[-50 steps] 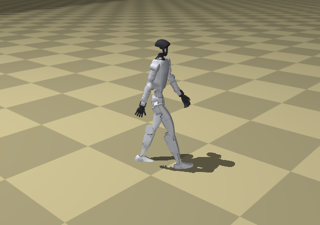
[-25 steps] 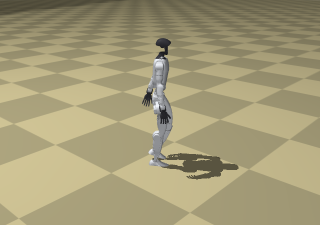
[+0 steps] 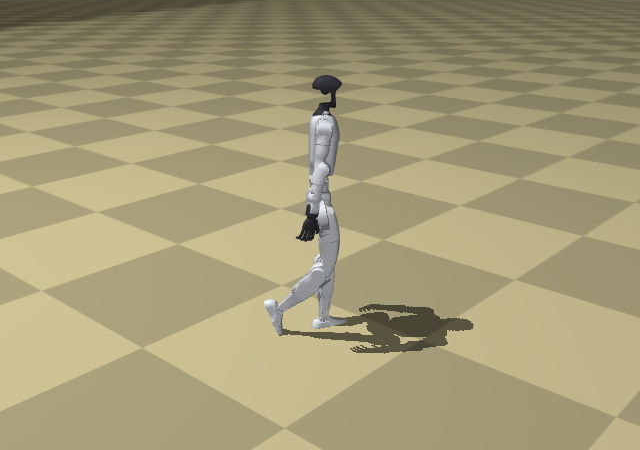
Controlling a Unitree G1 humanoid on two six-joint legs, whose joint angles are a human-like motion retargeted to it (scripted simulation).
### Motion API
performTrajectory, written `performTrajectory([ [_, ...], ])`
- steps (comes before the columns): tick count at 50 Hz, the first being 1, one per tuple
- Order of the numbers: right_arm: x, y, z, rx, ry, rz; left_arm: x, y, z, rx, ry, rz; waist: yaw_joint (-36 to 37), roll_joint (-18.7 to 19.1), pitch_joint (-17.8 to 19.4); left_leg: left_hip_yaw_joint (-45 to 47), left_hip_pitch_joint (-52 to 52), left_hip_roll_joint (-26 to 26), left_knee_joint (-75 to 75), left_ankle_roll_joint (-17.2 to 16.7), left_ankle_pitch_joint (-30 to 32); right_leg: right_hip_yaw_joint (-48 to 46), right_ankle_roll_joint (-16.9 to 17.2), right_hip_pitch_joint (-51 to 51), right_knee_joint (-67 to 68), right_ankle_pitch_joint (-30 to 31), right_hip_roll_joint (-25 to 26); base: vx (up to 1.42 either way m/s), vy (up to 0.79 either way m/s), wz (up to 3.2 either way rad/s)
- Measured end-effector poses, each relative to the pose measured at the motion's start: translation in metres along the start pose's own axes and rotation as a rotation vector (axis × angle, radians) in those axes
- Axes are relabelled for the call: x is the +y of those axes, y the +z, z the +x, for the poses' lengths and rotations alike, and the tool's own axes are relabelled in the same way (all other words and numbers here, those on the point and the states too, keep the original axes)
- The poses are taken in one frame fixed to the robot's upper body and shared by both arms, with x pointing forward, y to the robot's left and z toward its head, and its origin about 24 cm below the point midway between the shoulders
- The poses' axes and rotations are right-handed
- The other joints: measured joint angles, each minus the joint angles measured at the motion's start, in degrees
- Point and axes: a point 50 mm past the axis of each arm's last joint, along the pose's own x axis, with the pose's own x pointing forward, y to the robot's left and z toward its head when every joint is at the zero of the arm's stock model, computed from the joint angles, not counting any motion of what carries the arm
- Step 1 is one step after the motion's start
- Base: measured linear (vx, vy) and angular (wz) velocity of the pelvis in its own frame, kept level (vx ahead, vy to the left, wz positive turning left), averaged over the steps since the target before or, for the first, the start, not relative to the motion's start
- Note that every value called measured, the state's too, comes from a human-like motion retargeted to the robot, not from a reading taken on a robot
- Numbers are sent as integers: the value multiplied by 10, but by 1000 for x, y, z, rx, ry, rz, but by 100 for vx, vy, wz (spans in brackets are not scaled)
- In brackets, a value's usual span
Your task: Walk run
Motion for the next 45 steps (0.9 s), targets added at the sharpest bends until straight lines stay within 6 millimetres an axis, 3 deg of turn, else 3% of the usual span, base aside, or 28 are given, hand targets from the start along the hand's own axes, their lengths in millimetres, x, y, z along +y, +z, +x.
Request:
performTrajectory([
  [5,26,-20,1,61,89,49,-20,106,5,-315,-76,134,-42,18,18,-80,50,-36,-14,-3,-13,67,47,-100,5,-134,29,70,13,146],
  [8,34,-28,1,83,101,75,-35,156,-4,-479,-136,233,-96,25,18,-135,72,-65,-15,4,-23,73,99,-135,-100,-163,-6,72,9,217],
  [10,37,-31,1,94,109,88,-43,184,-12,-570,-162,295,-122,19,20,-163,93,-88,-17,9,-32,79,111,-149,-185,-162,-35,61,3,167],
  [15,37,-23,1,78,129,108,-51,220,-27,-693,-158,414,-154,0,30,-204,163,-125,-25,11,-56,121,122,-188,-362,-199,-66,75,-8,111],
  [17,32,-18,1,61,117,102,-50,220,-26,-683,-142,435,-156,0,28,-212,182,-131,-22,10,-66,91,174,-205,-417,-213,-77,67,-11,45],
  [18,29,-16,1,53,107,95,-48,217,-25,-667,-133,438,-147,-1,26,-205,189,-134,-22,8,-70,57,205,-213,-433,-217,-85,75,-16,4],
  [19,25,-13,1,46,95,90,-46,212,-22,-645,-127,439,-144,-1,24,-204,195,-136,-20,6,-72,45,210,-218,-437,-217,-85,77,-17,2],
  [22,10,-4,1,28,54,83,-39,186,-12,-548,-113,420,-146,-2,17,-206,209,-144,-7,-4,-63,87,169,-228,-405,-216,-70,87,-19,43],
  [25,-3,1,0,9,12,103,-29,137,1,-369,-109,375,-177,14,11,-229,220,-133,27,-30,-10,58,124,-210,-380,-176,-74,100,-21,128],
  [27,-13,0,-1,2,-17,128,-24,93,7,-219,-107,325,-200,28,3,-236,215,-121,77,-65,80,150,105,-195,-371,-135,-51,93,-21,123],
  [28,-17,-1,-2,2,-28,148,-23,69,8,-142,-107,302,-190,32,-4,-220,208,-118,105,-89,143,157,81,-192,-358,-148,-48,102,-23,37],
  [30,-26,-2,-3,5,-41,204,-21,23,7,9,-108,267,-175,35,-5,-187,174,-101,204,-140,252,153,42,-169,-340,-182,-47,102,-21,26],
  [33,-39,11,-6,-33,-51,267,-14,-22,-1,168,-117,228,-153,6,-4,-131,106,-86,361,-187,330,104,28,-124,-345,-208,-84,86,-18,31],
  [35,-47,26,-7,-81,-65,297,-10,-44,-7,240,-133,225,-146,-6,-2,-129,56,-72,429,-162,279,137,17,-95,-349,-230,-71,73,-17,57],
  [39,-69,52,-14,-213,-127,289,-4,-77,-18,305,-112,218,-85,-26,10,-112,-44,-60,459,-110,156,113,14,-42,-379,-236,-74,73,-14,-7],
  [45,-103,82,-29,-351,-246,160,6,-107,-32,358,-31,79,-7,-27,21,-54,-145,-11,276,-51,71,81,1,22,-405,-272,-37,73,-10,21],
])
